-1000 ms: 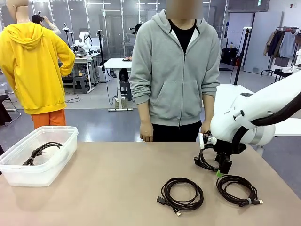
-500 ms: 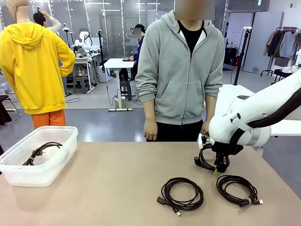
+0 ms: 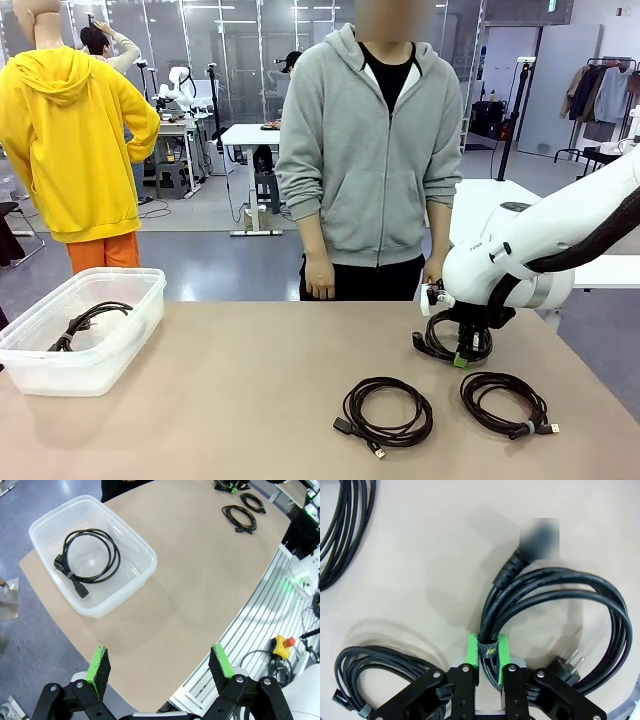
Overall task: Organize and store the cables.
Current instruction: Place the Power Cable into the Organizing box.
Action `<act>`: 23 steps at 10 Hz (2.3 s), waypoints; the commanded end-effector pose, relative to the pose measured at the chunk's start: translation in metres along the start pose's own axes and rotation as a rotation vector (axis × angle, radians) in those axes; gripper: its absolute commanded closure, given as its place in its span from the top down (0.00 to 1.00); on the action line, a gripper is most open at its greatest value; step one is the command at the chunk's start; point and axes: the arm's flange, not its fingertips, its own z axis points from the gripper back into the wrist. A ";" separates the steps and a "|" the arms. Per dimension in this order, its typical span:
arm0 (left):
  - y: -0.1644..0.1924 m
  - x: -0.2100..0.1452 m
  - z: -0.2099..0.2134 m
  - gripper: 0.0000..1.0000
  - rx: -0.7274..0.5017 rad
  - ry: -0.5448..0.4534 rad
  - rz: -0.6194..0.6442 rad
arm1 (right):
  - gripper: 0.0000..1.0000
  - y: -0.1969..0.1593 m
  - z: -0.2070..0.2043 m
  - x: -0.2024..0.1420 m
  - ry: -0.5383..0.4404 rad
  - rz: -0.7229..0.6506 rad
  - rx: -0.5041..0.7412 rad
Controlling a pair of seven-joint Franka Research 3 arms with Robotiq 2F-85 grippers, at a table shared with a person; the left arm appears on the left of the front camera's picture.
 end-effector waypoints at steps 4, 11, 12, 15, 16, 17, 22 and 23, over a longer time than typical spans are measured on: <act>0.001 0.002 0.000 1.00 0.004 -0.020 -0.005 | 0.14 -0.014 0.085 0.022 -0.006 0.089 0.053; 0.001 0.002 0.000 1.00 0.004 -0.020 -0.005 | 0.14 0.046 0.143 0.180 -0.054 0.129 0.028; 0.001 0.002 0.000 1.00 0.004 -0.020 -0.005 | 0.14 0.058 0.136 0.206 -0.054 0.147 0.022; 0.001 0.002 0.000 1.00 0.004 -0.020 -0.005 | 0.14 0.092 0.110 0.281 -0.043 0.234 0.040; 0.001 0.002 0.000 1.00 0.004 -0.020 -0.005 | 0.14 0.103 0.099 0.299 -0.039 0.255 0.043; 0.001 0.002 0.000 1.00 0.004 -0.020 -0.005 | 0.14 0.112 0.086 0.313 -0.027 0.280 0.058; 0.001 0.002 0.000 1.00 0.004 -0.020 -0.005 | 0.14 0.130 0.037 0.339 -0.014 0.297 0.151; 0.001 0.002 0.000 1.00 0.004 -0.020 -0.005 | 0.54 0.132 0.039 0.339 -0.022 0.291 0.155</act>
